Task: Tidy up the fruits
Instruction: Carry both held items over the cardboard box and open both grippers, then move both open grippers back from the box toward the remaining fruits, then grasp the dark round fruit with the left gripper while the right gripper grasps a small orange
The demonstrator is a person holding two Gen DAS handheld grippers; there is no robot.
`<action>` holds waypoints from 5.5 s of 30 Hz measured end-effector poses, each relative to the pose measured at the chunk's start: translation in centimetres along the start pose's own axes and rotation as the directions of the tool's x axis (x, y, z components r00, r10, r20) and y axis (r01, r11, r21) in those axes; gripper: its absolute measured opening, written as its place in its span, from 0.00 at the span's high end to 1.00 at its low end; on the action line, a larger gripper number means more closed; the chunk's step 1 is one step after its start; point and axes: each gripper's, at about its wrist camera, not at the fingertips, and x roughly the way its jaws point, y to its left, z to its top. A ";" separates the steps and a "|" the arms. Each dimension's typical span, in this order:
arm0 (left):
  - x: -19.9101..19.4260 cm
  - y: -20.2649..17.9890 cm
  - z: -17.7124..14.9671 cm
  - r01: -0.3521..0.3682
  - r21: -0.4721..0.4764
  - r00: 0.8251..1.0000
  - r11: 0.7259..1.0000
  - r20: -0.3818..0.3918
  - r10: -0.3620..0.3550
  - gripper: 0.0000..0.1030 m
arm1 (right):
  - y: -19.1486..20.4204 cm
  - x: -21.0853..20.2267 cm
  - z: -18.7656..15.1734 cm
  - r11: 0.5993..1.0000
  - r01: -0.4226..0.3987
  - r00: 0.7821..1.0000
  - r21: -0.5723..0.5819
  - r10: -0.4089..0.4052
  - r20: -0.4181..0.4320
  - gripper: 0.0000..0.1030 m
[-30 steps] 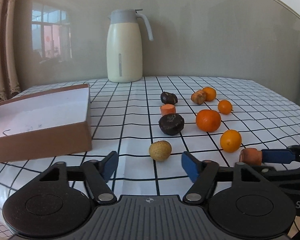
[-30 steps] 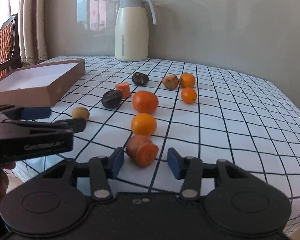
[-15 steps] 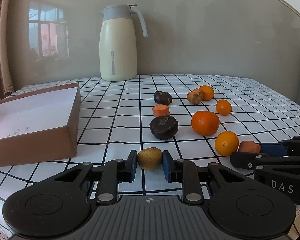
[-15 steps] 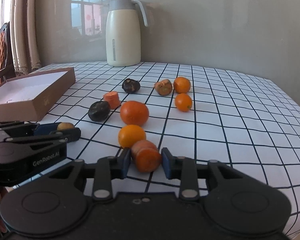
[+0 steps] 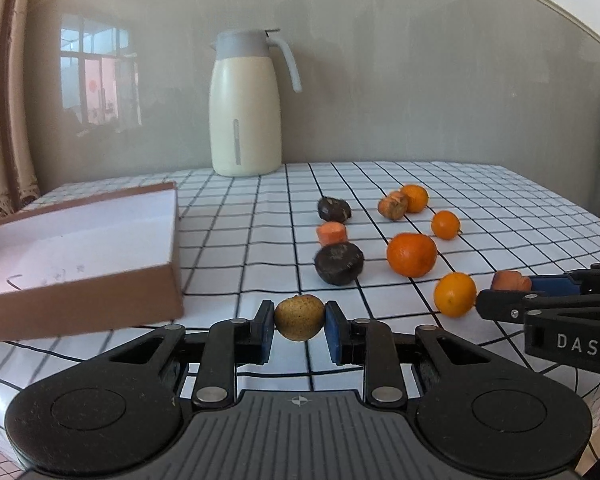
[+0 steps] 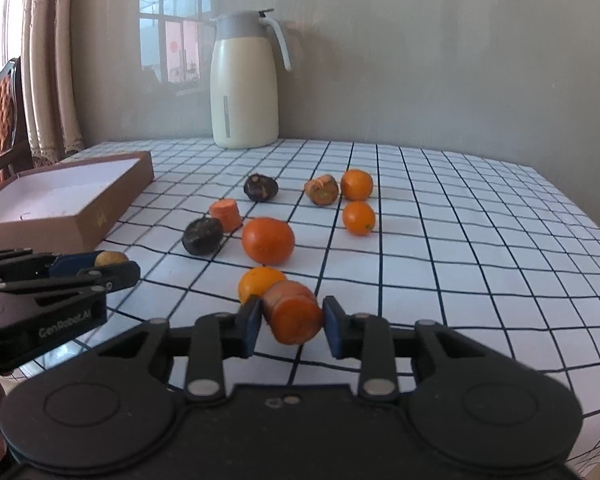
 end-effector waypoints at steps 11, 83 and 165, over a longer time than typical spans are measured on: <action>-3.5 5.7 2.2 -0.112 -0.041 0.991 0.993 0.076 0.115 0.74 | 2.6 -1.5 3.0 0.995 -0.097 0.992 -0.031 0.099 0.082 0.76; -5.0 21.8 1.7 -0.514 -0.230 0.792 0.826 0.244 0.560 0.00 | 16.1 6.5 9.6 0.938 -0.251 0.906 -0.239 0.315 0.284 0.06; 6.6 -1.7 2.0 -0.009 -0.013 1.000 1.000 0.001 0.009 0.37 | -6.4 7.6 4.3 0.999 0.035 0.998 -0.016 -0.034 0.048 0.59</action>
